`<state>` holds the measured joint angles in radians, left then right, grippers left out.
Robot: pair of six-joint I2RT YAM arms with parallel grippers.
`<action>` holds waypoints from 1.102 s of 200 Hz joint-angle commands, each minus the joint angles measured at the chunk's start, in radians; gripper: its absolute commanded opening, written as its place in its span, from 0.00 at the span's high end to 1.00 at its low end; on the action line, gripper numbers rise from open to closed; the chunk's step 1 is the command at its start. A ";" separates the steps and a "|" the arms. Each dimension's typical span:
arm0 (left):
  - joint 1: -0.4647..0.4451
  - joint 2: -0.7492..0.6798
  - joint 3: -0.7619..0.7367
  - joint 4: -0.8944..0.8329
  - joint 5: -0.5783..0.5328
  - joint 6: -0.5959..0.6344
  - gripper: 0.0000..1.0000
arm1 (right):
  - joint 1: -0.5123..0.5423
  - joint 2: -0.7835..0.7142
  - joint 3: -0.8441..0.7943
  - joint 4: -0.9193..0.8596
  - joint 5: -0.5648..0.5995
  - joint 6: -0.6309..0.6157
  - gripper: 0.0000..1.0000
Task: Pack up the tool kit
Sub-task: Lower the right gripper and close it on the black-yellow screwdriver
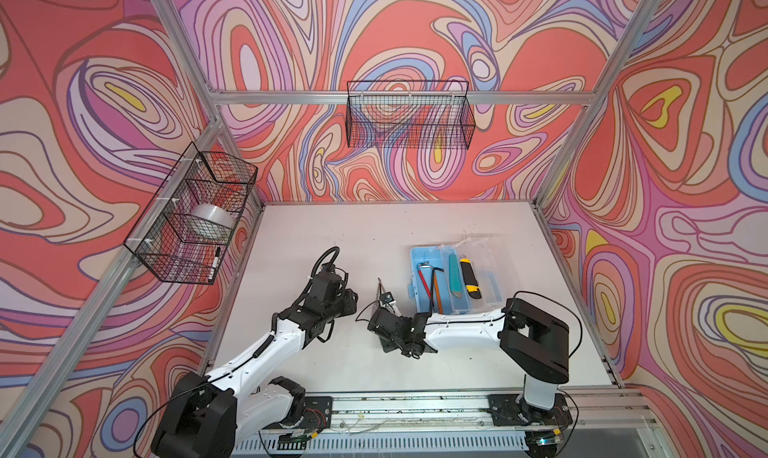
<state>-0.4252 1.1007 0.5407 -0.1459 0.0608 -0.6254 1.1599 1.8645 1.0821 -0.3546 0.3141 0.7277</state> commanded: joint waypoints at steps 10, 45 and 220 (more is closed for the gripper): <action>0.003 -0.013 -0.016 0.025 0.007 -0.008 0.57 | 0.001 0.017 -0.019 -0.007 0.008 0.027 0.52; 0.003 -0.004 -0.015 0.032 0.012 -0.005 0.57 | 0.001 0.015 -0.027 -0.016 0.016 0.035 0.54; 0.003 0.001 -0.045 0.049 0.008 -0.011 0.58 | 0.001 -0.109 -0.037 -0.106 0.059 0.059 1.00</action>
<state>-0.4252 1.1007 0.4965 -0.1104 0.0711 -0.6323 1.1599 1.8297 1.0512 -0.4026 0.3511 0.7795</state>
